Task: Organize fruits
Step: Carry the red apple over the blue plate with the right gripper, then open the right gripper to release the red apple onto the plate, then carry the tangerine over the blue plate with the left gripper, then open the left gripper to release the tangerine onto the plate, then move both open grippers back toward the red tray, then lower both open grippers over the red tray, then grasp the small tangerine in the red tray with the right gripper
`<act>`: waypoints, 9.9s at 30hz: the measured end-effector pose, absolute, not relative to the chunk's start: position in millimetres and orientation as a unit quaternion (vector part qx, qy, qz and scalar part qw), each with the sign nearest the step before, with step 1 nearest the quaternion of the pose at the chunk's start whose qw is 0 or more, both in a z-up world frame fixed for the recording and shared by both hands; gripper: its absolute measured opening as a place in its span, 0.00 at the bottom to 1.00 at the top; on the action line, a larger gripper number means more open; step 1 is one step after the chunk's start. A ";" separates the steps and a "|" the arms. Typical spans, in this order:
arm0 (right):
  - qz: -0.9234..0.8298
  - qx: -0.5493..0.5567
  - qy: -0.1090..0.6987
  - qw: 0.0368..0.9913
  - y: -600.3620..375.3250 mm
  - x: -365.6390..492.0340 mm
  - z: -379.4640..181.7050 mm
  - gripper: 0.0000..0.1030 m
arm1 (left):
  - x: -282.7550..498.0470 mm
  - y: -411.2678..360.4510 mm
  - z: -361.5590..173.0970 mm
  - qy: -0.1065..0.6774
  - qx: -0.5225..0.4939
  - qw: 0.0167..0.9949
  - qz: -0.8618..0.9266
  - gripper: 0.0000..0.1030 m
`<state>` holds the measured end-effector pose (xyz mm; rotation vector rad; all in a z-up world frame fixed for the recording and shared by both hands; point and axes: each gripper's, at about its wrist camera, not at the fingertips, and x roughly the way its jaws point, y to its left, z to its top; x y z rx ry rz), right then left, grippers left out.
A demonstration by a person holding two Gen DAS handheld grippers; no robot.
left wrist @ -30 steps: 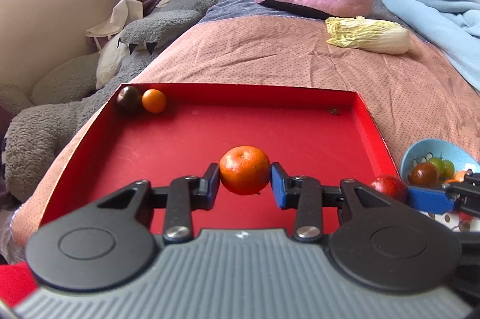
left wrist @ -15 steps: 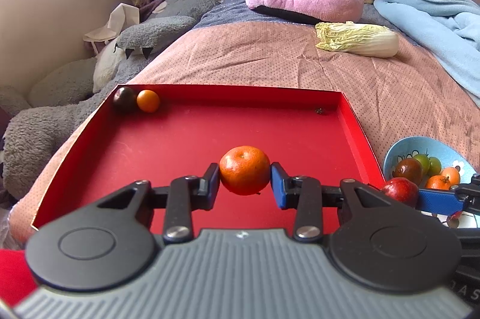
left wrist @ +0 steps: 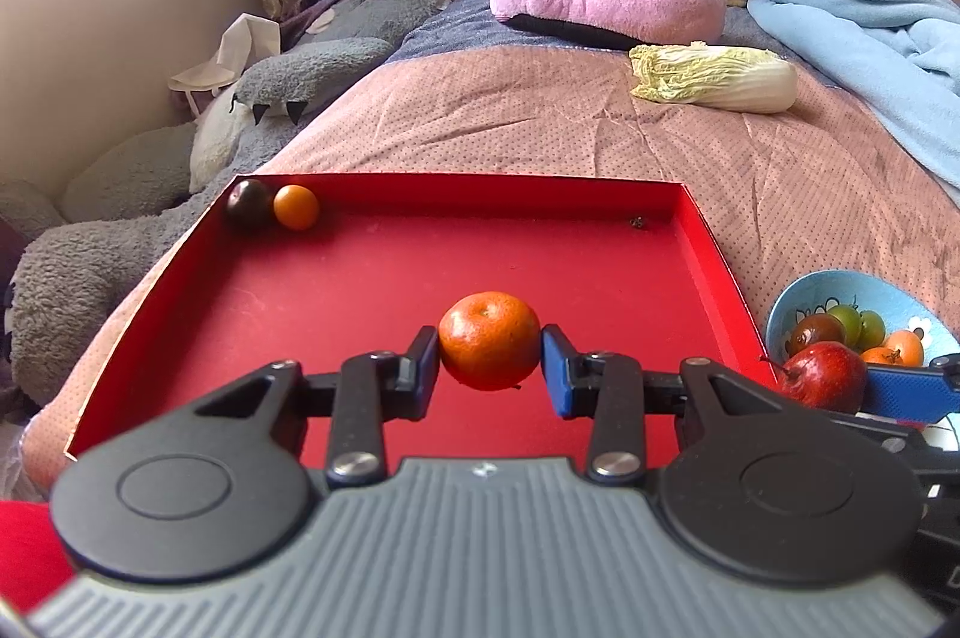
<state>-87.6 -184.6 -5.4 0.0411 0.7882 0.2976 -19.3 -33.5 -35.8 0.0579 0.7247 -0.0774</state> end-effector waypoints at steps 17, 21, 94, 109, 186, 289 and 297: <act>0.144 0.026 0.384 0.912 -189.3 -93.2 -7.4 0.37 | -18.9 -38.1 -37.8 0.354 0.036 0.934 -0.042 0.39; 0.142 0.028 0.384 0.912 -190.5 -94.8 -9.0 0.37 | -18.7 -38.6 -37.8 0.354 0.036 0.934 -0.042 0.39; 0.003 0.065 0.405 0.912 -320.0 -137.8 -55.0 0.40 | -47.8 -121.4 -24.1 0.344 0.060 0.922 -0.169 0.39; 0.002 0.067 0.366 0.928 -325.6 -147.1 -31.4 0.54 | -55.8 -169.4 -32.5 0.349 0.097 0.907 -0.216 0.39; -0.042 0.094 0.324 0.940 -345.3 -164.5 -15.7 0.80 | -58.3 -191.5 -43.7 0.363 0.085 0.896 -0.240 0.51; 0.304 -0.123 0.388 0.861 45.7 156.2 -65.2 0.36 | 44.4 70.6 -57.0 0.434 -0.032 0.876 0.208 0.51; 0.269 -0.073 0.381 0.881 0.4 139.0 -50.8 0.36 | 58.5 64.9 -56.2 0.427 -0.021 0.881 0.204 0.51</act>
